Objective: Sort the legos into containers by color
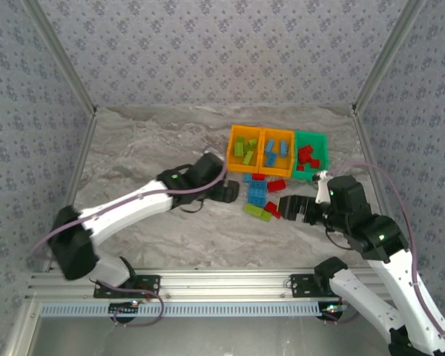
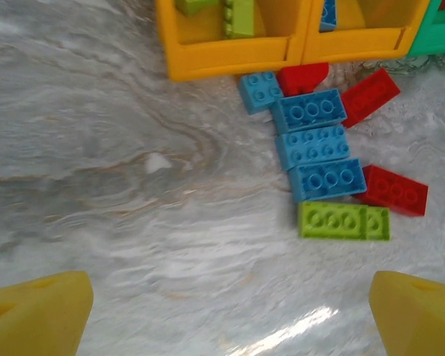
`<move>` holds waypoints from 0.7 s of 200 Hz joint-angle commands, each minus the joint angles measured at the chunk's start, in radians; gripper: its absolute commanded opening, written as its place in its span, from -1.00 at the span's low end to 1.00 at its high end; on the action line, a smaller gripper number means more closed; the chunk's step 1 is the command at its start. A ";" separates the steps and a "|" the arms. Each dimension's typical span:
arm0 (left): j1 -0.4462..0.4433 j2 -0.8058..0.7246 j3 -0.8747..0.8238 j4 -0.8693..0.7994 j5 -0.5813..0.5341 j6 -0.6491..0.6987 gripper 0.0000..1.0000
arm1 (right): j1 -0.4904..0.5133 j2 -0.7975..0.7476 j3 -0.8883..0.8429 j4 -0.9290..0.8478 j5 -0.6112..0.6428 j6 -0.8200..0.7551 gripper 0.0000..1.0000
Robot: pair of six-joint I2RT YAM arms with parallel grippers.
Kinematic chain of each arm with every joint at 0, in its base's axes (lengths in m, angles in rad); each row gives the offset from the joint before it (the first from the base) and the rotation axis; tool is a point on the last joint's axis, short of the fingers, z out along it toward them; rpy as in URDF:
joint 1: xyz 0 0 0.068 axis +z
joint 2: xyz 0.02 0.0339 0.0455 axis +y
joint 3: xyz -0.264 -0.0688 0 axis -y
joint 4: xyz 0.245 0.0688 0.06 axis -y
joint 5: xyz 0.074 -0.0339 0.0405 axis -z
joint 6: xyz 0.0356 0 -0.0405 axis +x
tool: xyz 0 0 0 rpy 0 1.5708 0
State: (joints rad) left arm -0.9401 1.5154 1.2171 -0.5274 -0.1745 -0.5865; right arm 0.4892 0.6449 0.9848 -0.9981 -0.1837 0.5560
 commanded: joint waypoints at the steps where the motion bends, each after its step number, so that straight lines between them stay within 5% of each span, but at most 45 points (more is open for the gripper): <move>1: -0.064 0.181 0.169 -0.014 -0.060 -0.119 0.91 | 0.065 -0.020 -0.015 -0.111 -0.013 0.065 1.00; 64: -0.106 0.646 0.550 -0.079 -0.223 -0.165 0.91 | 0.087 -0.065 -0.013 -0.169 0.087 0.100 1.00; 140: -0.106 0.800 0.617 -0.093 -0.172 -0.226 0.44 | 0.087 -0.123 -0.012 -0.230 0.124 0.131 1.00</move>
State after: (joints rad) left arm -1.0458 2.2894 1.8202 -0.5953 -0.3618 -0.7788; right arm 0.5686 0.5423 0.9710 -1.1828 -0.0895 0.6575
